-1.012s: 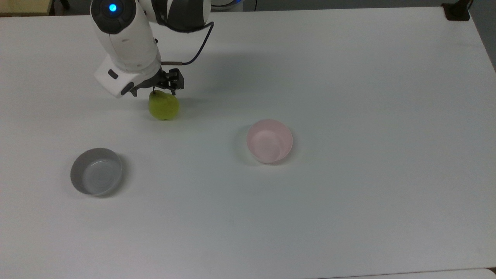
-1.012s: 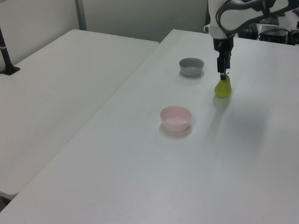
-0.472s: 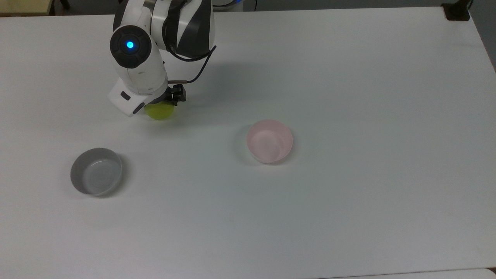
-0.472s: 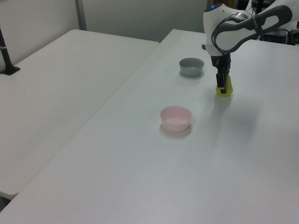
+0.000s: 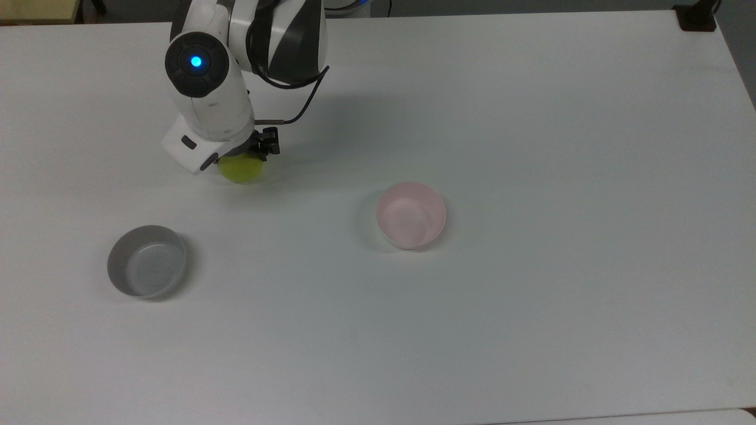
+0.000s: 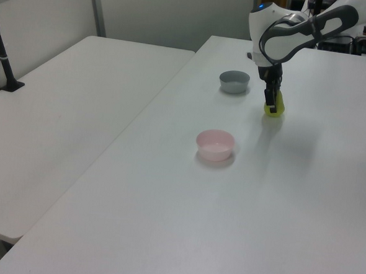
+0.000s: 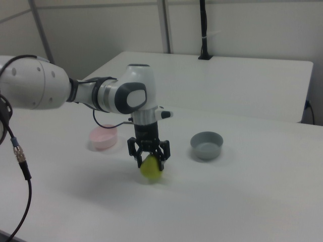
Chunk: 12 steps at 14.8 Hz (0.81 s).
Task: Place the pear in the bowl
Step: 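Carry the pear over the pink bowl and lower it inside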
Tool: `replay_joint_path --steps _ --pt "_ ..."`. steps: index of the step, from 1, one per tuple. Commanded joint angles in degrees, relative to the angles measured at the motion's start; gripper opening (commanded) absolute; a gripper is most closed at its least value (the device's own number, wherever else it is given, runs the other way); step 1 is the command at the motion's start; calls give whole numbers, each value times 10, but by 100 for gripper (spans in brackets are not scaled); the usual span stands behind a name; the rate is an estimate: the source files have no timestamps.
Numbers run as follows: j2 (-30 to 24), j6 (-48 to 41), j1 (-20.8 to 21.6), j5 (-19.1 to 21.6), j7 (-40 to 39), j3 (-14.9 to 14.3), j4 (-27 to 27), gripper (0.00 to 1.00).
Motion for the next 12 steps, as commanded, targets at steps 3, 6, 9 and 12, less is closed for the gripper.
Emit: replay_joint_path --steps 3,6,9,12 --pt "-93 -80 8 1 5 -20 28 32" --pt "-106 -106 18 2 8 -22 53 32" --pt "-94 -110 70 23 98 -23 91 32" --pt "-54 -108 177 74 194 -53 139 32"
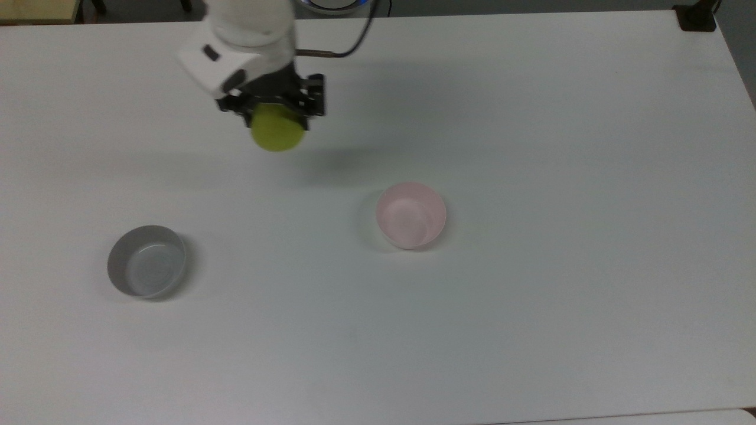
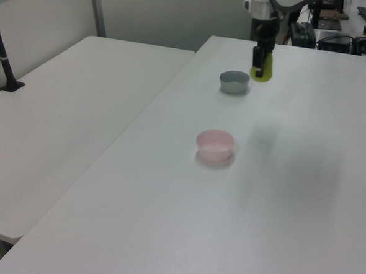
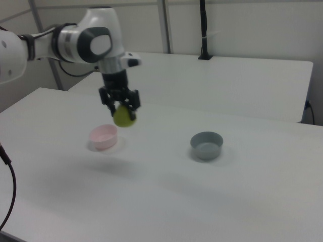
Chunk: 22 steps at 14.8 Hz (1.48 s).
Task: Place the pear in the bowl
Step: 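Carry the pear over the pink bowl and lower it inside, then open the gripper and raise it away from the pink bowl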
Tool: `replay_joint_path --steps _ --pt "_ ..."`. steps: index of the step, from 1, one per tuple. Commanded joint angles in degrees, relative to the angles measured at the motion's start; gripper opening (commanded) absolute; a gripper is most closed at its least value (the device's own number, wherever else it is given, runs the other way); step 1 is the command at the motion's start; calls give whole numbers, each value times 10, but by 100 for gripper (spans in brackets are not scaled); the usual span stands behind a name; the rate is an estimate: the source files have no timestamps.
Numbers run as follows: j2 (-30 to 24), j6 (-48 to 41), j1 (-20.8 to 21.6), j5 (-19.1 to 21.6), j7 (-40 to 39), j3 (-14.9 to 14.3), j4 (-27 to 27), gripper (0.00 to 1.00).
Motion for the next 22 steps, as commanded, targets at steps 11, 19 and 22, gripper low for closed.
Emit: replay_joint_path --steps 11,19,22 --pt "194 135 191 70 150 -60 78 35" --pt "163 128 186 69 143 -60 67 100" --pt "70 98 158 64 141 -53 30 100"
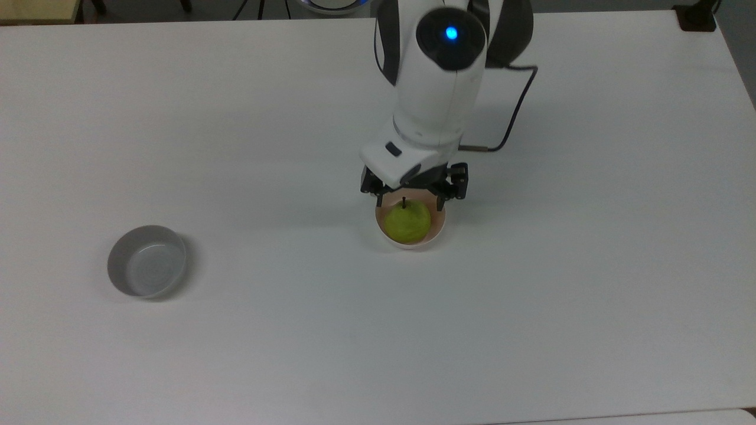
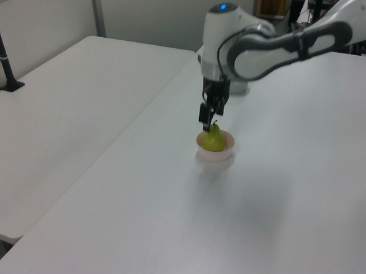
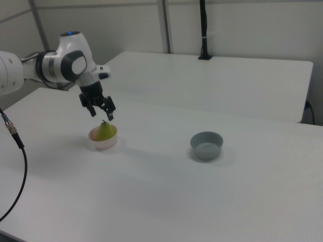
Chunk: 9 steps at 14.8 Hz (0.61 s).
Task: Place the pear in the bowl
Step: 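Open the gripper and raise it away from the pink bowl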
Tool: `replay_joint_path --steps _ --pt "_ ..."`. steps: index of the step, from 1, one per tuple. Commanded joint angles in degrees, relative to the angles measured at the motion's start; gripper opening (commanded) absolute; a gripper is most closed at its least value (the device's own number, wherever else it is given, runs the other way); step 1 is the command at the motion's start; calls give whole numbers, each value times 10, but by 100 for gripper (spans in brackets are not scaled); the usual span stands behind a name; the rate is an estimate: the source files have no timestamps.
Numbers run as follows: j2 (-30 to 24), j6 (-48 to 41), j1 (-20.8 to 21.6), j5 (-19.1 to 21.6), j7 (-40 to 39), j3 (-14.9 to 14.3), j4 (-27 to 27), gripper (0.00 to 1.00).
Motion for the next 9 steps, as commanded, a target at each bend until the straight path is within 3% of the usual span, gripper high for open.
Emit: replay_joint_path --steps 1,3,5,7,9 --pt "-112 -66 -36 4 -24 2 -50 100" --pt "-148 -139 -78 2 -69 9 -54 100" --pt "-178 -173 -131 -40 -73 40 -65 100" --pt "-203 -192 -206 -91 -89 95 -89 100" --pt "-215 -208 -257 -100 -140 105 -99 100"
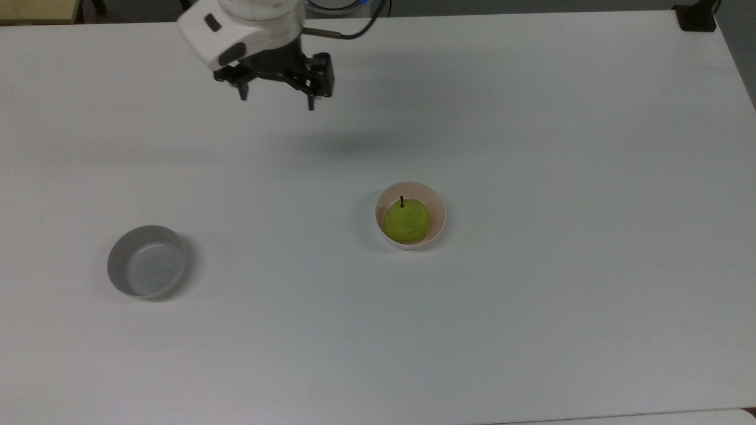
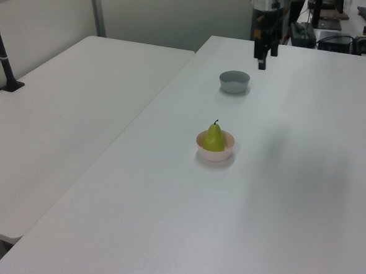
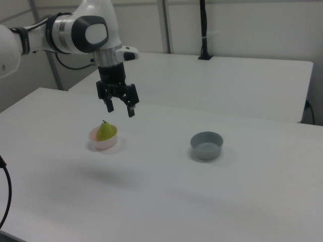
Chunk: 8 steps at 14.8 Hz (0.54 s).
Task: Place the pear in the bowl
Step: 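Open the gripper and raise it away from the pink bowl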
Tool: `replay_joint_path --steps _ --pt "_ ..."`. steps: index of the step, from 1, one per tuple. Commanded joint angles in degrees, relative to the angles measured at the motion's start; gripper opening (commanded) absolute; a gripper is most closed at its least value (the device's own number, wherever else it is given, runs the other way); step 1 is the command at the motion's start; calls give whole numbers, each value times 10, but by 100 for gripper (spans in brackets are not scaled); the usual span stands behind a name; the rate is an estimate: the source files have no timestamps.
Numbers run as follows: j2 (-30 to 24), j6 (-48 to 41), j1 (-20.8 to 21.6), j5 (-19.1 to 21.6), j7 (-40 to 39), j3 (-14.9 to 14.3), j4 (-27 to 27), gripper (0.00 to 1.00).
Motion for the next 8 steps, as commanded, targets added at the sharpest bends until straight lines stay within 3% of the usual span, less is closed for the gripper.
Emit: replay_joint_path --steps 1,5,8 --pt "-41 -14 -66 -15 -82 25 -41 100" --pt "-54 -7 -114 -15 -87 56 -50 100" --pt "-54 -10 -114 -15 -84 56 -49 100"
